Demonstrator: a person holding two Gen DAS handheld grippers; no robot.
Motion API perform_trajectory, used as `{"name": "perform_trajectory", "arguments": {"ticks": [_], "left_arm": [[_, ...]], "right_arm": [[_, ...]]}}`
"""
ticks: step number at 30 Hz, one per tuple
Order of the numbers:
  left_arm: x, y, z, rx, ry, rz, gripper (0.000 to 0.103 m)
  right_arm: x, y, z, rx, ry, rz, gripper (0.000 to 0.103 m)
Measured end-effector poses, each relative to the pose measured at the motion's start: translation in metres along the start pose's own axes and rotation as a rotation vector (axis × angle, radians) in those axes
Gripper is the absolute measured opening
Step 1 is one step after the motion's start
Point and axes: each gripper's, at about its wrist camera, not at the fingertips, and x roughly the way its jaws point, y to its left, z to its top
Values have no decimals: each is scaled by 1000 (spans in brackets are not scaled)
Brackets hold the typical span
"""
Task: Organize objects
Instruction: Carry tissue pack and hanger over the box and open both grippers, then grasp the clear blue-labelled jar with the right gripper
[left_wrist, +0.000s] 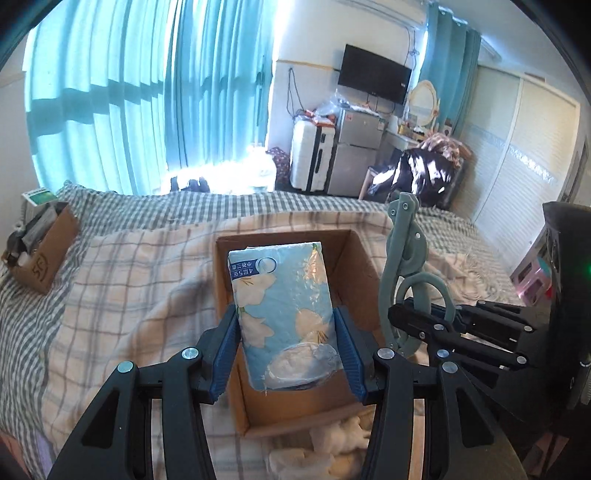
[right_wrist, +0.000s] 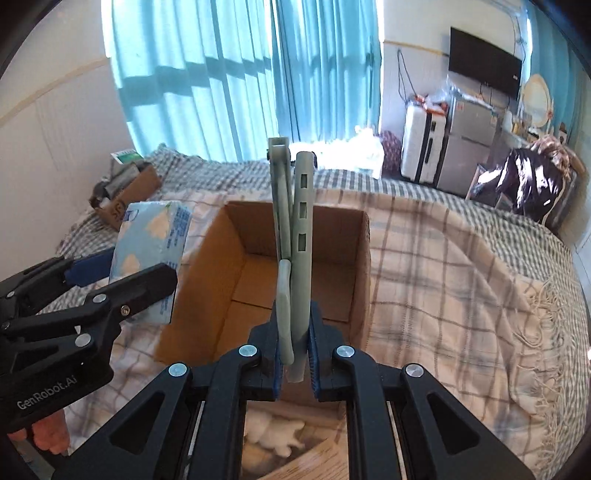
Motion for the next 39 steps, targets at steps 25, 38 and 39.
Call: {"name": "perform_trajectory", "arguments": {"ticks": [25, 38, 39], "left_arm": [[-86, -4, -16, -3, -88, 74, 100], [-146, 35, -127, -80, -46, 153, 103], [-142, 37, -138, -88, -37, 169, 103]], "right_arm": [[-143, -29, -19, 11, -126, -122, 70], [-171, 32, -110, -43, -119, -25, 97], [-162, 35, -118, -41, -100, -13, 97]]}}
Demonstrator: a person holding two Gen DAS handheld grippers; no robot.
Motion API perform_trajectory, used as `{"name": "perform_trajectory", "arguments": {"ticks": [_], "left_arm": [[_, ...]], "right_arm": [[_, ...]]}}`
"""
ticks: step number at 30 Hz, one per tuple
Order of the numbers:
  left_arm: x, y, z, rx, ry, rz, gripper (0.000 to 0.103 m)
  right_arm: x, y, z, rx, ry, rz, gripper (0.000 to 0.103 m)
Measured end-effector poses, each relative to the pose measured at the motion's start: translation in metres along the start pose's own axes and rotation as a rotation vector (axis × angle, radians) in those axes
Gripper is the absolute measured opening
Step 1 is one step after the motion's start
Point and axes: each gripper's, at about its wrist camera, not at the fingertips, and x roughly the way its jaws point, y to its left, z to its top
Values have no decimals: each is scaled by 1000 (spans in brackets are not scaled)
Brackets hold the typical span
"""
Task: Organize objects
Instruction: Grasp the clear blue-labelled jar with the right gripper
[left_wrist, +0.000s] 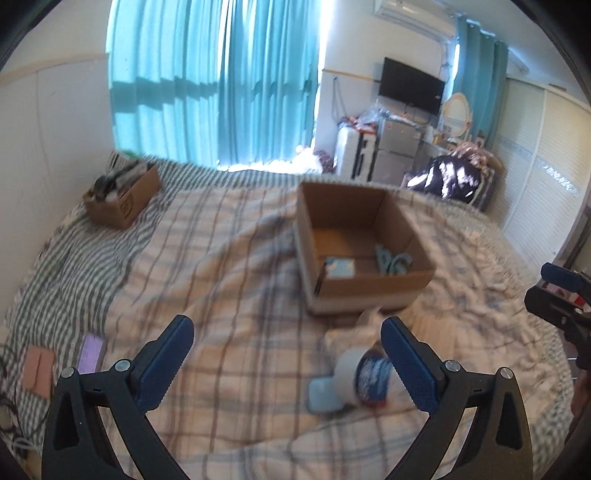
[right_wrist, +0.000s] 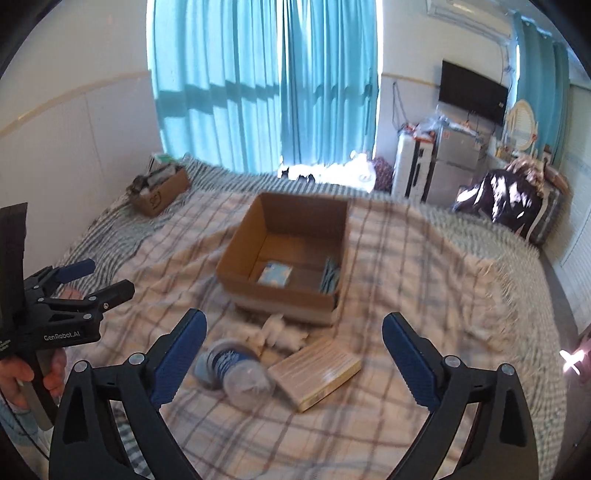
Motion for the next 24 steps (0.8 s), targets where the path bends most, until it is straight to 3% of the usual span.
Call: {"name": "perform_trajectory", "arguments": {"ticks": [5, 9, 13, 18, 24], "left_arm": [[35, 9, -50, -40, 71, 49, 103], [60, 4, -68, -8, 127, 17, 103], [79, 0, -80, 27, 174, 13, 103], [93, 9, -87, -14, 228, 38, 103], [95, 10, -89, -7, 230, 87, 103]], "right_arm": [[59, 17, -42, -48, 147, 53, 97], [92, 23, -64, -101, 227, 68, 96], [114, 21, -69, -95, 260, 98, 96], [136, 24, -65, -96, 255, 145, 96], [151, 41, -71, -159, 285, 175, 90]]}}
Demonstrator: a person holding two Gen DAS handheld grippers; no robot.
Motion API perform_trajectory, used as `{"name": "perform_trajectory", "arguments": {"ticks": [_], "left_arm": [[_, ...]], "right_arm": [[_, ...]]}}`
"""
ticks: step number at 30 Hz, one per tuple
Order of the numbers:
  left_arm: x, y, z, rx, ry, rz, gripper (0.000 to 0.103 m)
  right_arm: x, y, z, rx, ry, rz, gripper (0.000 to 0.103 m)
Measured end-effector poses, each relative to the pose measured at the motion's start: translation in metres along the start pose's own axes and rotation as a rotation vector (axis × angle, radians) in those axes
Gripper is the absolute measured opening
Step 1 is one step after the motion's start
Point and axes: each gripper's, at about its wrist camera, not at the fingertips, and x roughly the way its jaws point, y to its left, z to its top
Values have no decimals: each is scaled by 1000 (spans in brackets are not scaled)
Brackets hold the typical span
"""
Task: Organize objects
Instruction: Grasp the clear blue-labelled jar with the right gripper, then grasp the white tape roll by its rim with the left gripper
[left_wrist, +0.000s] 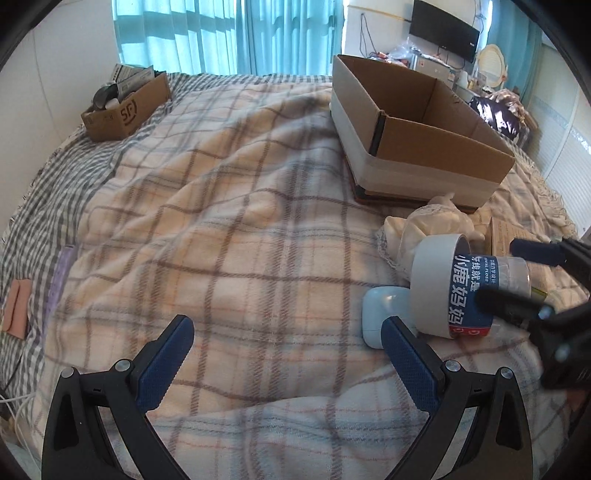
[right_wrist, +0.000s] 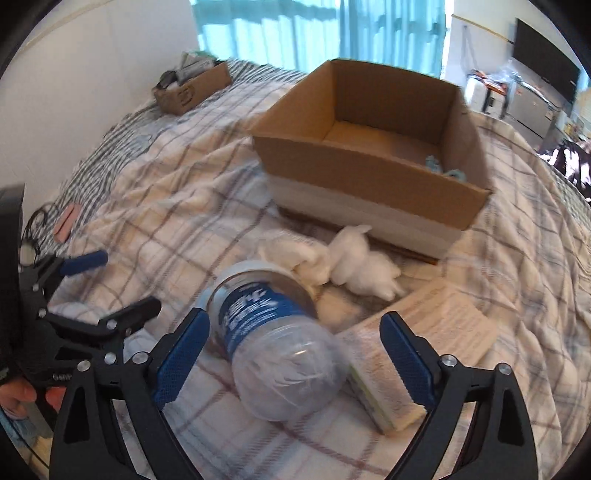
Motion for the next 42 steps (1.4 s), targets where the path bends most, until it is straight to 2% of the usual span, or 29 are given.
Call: {"name": "perform_trajectory", "arguments": {"ticks": [3, 8, 12, 17, 21, 25, 32, 39, 41, 42], "left_arm": [[-2, -1, 0, 9, -10, 9, 103], [-4, -1, 2, 12, -16, 11, 103], [-5, -1, 2, 14, -19, 8, 103], [-4, -1, 3, 13, -17, 6, 103], [-4, -2, 3, 14, -18, 8, 103], [-5, -4, 2, 22, -24, 9, 103], [-9, -11, 1, 49, -39, -7, 103], [-7, -32, 10, 75, -55, -81, 103], [-4, -42, 15, 85, -55, -111, 101], [-3, -47, 17, 93, -55, -126, 95]], "right_arm": [[8, 4, -7, -23, 38, 2, 83], [9, 10, -12, -49, 47, -15, 82], [8, 18, -16, -91, 60, -35, 72], [12, 27, -19, -131, 83, -44, 71], [18, 21, -20, -93, 106, -18, 71], [3, 13, -20, -9, 105, 14, 69], [-55, 2, -7, 22, -7, -83, 68], [-91, -28, -8, 89, -63, -208, 67], [-93, -36, -9, 98, -63, -226, 67], [-92, -39, -9, 100, -63, -231, 67]]}}
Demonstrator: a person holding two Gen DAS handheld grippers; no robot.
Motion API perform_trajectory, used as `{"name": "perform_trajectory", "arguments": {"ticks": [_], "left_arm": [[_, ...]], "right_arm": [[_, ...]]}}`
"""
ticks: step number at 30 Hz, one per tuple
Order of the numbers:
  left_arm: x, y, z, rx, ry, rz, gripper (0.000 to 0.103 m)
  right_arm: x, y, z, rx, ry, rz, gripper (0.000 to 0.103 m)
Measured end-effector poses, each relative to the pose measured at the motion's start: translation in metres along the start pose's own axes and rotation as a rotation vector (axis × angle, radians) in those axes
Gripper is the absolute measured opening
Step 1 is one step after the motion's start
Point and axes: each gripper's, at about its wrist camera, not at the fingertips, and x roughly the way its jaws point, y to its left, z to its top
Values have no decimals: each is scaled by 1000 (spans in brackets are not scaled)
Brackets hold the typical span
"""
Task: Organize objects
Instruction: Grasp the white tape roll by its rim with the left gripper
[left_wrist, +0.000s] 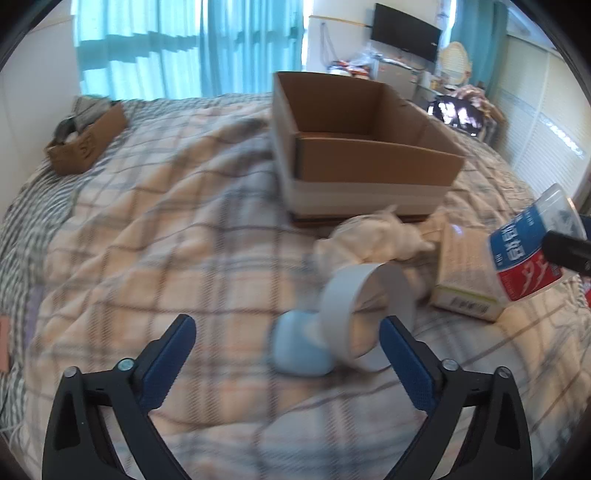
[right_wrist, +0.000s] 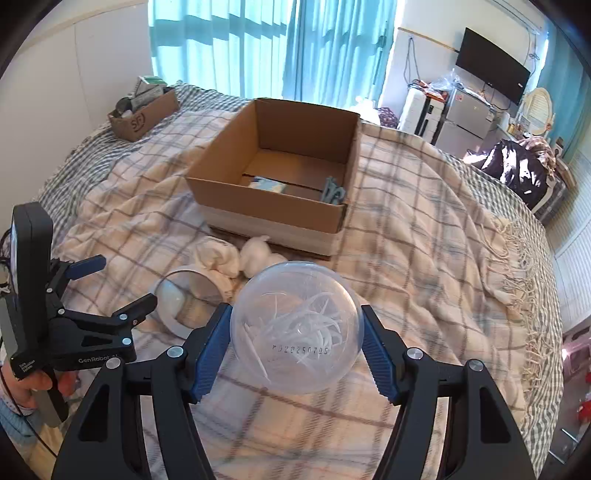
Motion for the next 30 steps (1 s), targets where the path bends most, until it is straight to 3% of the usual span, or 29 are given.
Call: {"name": "perform_trajectory", "arguments": {"ticks": [5, 7, 12, 17, 20, 30], "left_arm": [[22, -28, 4, 91, 44, -35, 64], [34, -37, 4, 118, 79, -32, 41], [34, -40, 1, 158, 77, 24, 21], [18, -26, -1, 105, 73, 3, 16], [1, -24, -3, 101, 55, 16, 4], [-60, -26, 21, 106, -38, 50, 3]], "right_arm": [[7, -4, -4, -7, 3, -7, 67], [10, -2, -4, -8, 5, -6, 67], [11, -3, -3, -11, 4, -11, 67], [4, 0, -3, -15, -4, -17, 67], [-9, 3, -2, -17, -32, -13, 67], [-63, 8, -4, -13, -124, 5, 67]]}}
